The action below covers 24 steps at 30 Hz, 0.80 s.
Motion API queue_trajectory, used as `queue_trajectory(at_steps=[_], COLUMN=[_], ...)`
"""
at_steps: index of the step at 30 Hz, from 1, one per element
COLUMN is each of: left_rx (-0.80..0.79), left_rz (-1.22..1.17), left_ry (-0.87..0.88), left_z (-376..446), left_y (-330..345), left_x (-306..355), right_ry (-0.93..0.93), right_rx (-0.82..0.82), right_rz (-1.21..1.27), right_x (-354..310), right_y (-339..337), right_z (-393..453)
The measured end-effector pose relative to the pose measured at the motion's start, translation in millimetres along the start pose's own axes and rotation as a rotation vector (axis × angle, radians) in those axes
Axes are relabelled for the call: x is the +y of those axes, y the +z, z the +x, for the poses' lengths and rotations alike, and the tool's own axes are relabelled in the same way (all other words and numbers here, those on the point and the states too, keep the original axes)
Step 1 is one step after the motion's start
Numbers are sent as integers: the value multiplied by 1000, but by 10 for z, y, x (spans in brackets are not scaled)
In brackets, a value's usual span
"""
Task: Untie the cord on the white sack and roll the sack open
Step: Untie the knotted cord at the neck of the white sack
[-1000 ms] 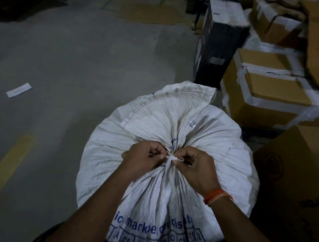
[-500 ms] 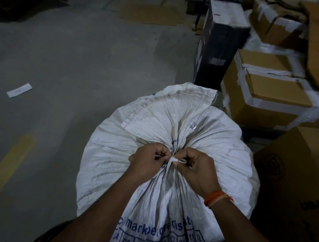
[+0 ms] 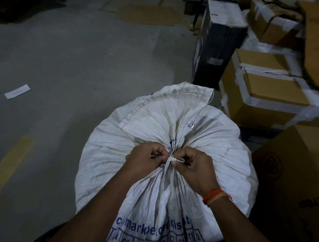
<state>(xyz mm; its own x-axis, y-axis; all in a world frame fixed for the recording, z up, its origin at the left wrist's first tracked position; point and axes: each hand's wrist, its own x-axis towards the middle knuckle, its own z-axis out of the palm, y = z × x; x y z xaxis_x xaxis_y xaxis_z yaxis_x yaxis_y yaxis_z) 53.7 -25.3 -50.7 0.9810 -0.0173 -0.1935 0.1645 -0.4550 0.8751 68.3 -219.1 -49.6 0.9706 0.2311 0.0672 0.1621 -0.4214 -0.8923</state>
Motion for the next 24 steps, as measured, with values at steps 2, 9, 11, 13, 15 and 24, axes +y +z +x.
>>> queue_trajectory(at_steps=[2,9,11,13,15,24], left_rx=[-12,-20,-13,-7,-2,24], left_rz=[-7,-47,-55,-76,-97,-135], left_ry=[-14,-44,-36,-32,-32,-28], left_z=[-7,-3,5,16,15,24], left_y=[-51,-67,-37,5,46,87], left_x=[-6,-46,-52,-63,-55,-53], right_ry=[4,22,19,11,-2,-12], right_rx=[1,11,9,5,1,14], right_rz=[11,31,25,17,2,5], right_x=[-1,13,-4,-15,-22,-29], right_y=[0,7,4,5,9,0], right_z=[-6,-8,-15,-16,-15,-15])
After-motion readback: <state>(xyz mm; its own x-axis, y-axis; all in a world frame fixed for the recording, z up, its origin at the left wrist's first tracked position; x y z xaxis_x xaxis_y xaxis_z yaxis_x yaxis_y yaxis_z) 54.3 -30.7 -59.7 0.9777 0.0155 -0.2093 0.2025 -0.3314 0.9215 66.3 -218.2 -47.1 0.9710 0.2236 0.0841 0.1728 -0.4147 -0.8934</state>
